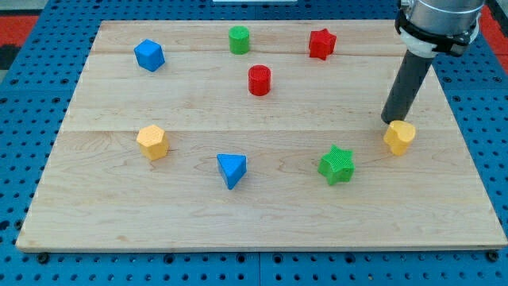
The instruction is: Move the green star and yellow heart towards the bottom right of the board
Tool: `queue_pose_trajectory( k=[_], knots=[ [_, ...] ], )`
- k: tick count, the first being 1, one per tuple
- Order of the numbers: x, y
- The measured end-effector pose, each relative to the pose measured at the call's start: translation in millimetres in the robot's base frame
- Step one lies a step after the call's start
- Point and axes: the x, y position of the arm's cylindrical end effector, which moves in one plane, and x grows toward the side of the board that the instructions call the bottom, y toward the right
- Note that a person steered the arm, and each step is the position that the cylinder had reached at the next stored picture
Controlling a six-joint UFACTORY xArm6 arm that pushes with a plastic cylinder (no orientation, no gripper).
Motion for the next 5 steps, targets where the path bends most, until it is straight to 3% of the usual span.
queue_pose_trajectory(
  k=[2, 3, 5],
  knots=[
    [73, 3],
    [34, 7],
    [56, 48]
  ],
)
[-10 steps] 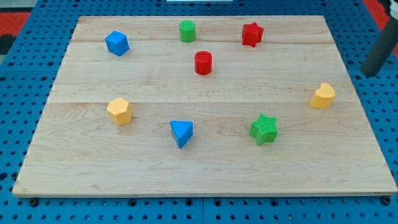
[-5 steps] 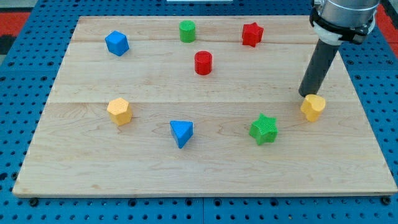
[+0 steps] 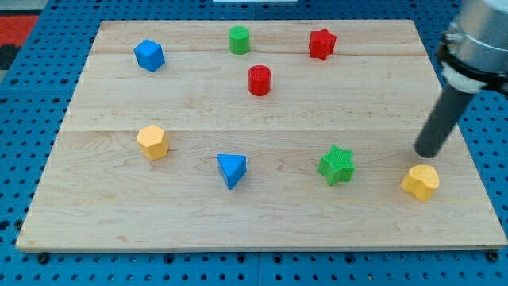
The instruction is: Move the green star and yellow heart towards the bottom right of the board
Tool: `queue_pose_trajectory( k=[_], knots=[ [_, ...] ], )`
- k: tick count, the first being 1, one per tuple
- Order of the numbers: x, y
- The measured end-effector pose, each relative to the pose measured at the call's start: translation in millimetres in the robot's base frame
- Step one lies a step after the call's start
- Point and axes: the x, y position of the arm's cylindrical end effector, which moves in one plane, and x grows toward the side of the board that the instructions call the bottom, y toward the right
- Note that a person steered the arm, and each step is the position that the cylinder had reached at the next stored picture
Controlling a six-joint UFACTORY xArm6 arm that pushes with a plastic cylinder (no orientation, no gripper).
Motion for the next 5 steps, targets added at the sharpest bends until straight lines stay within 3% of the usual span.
queue_pose_trajectory(
  k=[1, 2, 4, 5],
  knots=[
    [59, -4],
    [62, -4],
    [24, -25],
    [-27, -48]
  ],
)
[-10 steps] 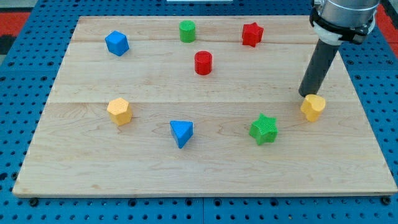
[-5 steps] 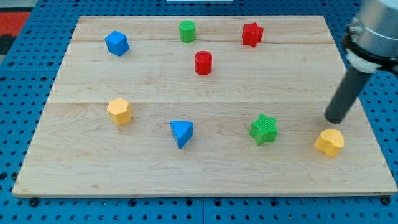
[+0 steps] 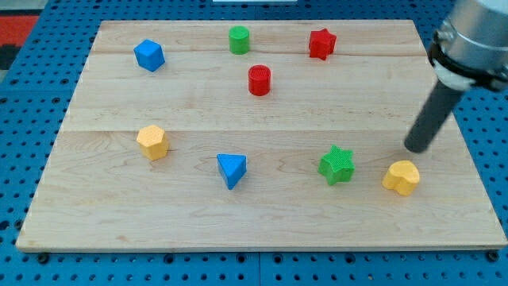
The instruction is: Move the green star and yellow heart towards the bottom right of the board
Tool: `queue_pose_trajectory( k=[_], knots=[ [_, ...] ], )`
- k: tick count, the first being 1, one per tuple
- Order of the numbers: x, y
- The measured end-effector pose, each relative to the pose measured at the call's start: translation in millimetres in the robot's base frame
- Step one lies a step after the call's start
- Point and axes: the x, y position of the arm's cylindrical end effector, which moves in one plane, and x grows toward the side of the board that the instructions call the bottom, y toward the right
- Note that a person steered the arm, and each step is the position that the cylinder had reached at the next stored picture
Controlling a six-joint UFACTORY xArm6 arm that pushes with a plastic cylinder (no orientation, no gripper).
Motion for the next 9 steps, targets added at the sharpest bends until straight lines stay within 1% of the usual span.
queue_pose_trajectory(
  k=[1, 2, 3, 4, 5, 6, 7, 8, 9],
  knots=[
    [-3, -100],
    [17, -137],
    [37, -75],
    [44, -38],
    [13, -100],
    [-13, -109],
    [-21, 11],
    [29, 39],
    [82, 37]
  ],
)
